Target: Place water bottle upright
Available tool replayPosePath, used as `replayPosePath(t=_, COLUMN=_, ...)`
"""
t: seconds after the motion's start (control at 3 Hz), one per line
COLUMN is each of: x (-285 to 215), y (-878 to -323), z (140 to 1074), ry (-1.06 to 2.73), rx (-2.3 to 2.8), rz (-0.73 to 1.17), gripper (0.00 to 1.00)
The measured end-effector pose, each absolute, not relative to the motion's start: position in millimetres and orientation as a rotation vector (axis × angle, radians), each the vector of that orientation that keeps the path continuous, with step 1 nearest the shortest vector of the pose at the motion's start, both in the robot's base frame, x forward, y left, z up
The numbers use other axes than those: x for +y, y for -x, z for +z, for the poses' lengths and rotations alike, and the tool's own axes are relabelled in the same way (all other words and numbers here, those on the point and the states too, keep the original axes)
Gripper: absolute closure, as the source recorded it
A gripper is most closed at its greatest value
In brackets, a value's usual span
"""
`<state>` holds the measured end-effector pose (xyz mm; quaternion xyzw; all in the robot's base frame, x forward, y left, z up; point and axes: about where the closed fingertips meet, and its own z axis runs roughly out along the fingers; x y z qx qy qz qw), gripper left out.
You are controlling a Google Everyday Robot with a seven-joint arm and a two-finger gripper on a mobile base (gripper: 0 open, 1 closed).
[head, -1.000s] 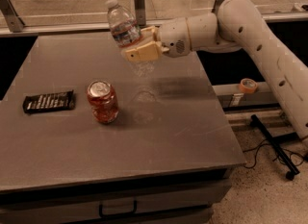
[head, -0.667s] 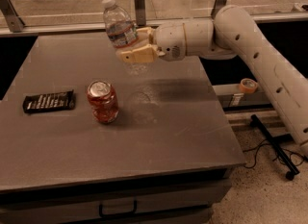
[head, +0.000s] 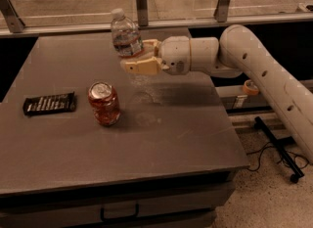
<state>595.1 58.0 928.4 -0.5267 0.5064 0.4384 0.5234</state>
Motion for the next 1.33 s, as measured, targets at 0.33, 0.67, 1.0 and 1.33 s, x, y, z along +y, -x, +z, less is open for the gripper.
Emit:
replayPosePath(t=0.33, x=55.6, y=-594.6, z=921.1, ry=1.183, rx=1.166, rz=1.073, gripper=1.00)
replayPosePath(t=0.67, x=52.9, y=-594.4, z=916.7, ry=1.149, rx=1.136, rz=1.080, gripper=1.00)
replayPosePath(t=1.0, x=49.2, y=-593.9, z=914.9, ry=1.150, rx=1.120, rz=1.075, gripper=0.82)
replayPosePath(t=1.33, x=45.8, y=-592.8, z=911.2, ry=1.147, rx=1.124, rz=1.073, gripper=0.58)
